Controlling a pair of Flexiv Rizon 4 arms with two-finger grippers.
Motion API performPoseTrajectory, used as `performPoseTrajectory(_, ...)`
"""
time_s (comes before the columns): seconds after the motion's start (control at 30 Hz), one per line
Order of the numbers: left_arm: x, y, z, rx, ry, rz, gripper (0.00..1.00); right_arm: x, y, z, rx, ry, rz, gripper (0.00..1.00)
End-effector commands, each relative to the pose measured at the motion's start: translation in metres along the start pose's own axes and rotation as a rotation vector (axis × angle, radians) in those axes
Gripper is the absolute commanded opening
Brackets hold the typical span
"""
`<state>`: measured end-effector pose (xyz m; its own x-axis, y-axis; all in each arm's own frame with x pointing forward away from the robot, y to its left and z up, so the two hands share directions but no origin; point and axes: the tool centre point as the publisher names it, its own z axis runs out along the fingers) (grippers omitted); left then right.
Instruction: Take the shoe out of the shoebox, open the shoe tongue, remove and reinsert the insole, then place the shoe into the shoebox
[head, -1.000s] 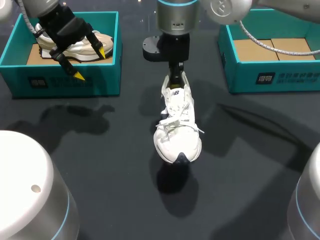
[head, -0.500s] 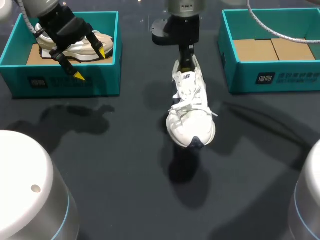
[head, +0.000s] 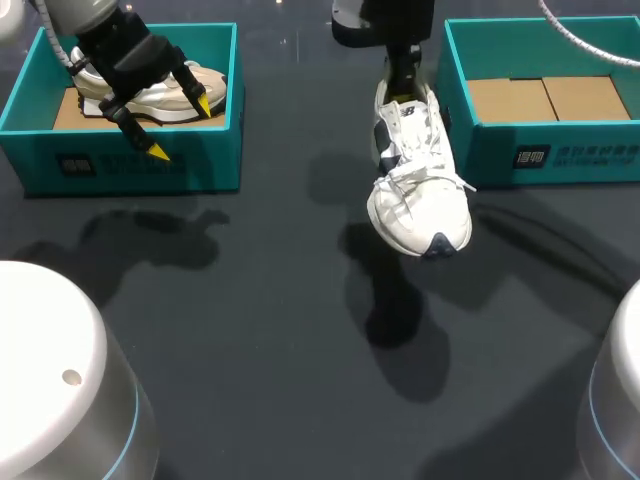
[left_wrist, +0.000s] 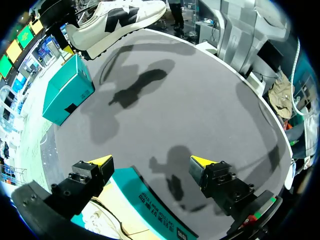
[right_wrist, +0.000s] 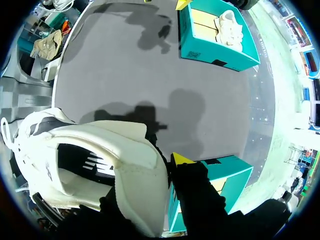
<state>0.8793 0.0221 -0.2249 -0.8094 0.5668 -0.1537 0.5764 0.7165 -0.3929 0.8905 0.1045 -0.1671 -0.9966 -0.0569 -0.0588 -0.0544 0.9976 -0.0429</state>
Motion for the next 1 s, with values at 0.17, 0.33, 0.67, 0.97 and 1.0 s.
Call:
performPoseTrajectory(0.17, 0.000, 0.000, 0.000, -0.003, 0.001, 0.001, 1.00, -0.017, -0.038, -0.009, 0.026, 0.010, 0.009, 0.00)
performPoseTrajectory(0.33, 0.000, 0.000, 0.000, -0.003, 0.001, 0.001, 1.00, -0.046, -0.094, -0.019, 0.062, 0.011, -0.019, 0.00)
performPoseTrajectory(0.67, 0.000, 0.000, 0.000, -0.003, 0.001, 0.001, 1.00, -0.095, -0.184, -0.029, 0.080, -0.046, -0.054, 0.00)
performPoseTrajectory(0.97, 0.000, 0.000, 0.000, -0.003, 0.001, 0.001, 1.00, -0.095, -0.184, -0.029, 0.080, -0.046, -0.054, 0.00)
performPoseTrajectory(1.0, 0.000, 0.000, 0.000, -0.003, 0.001, 0.001, 1.00, -0.095, -0.184, -0.029, 0.080, -0.046, -0.054, 0.00)
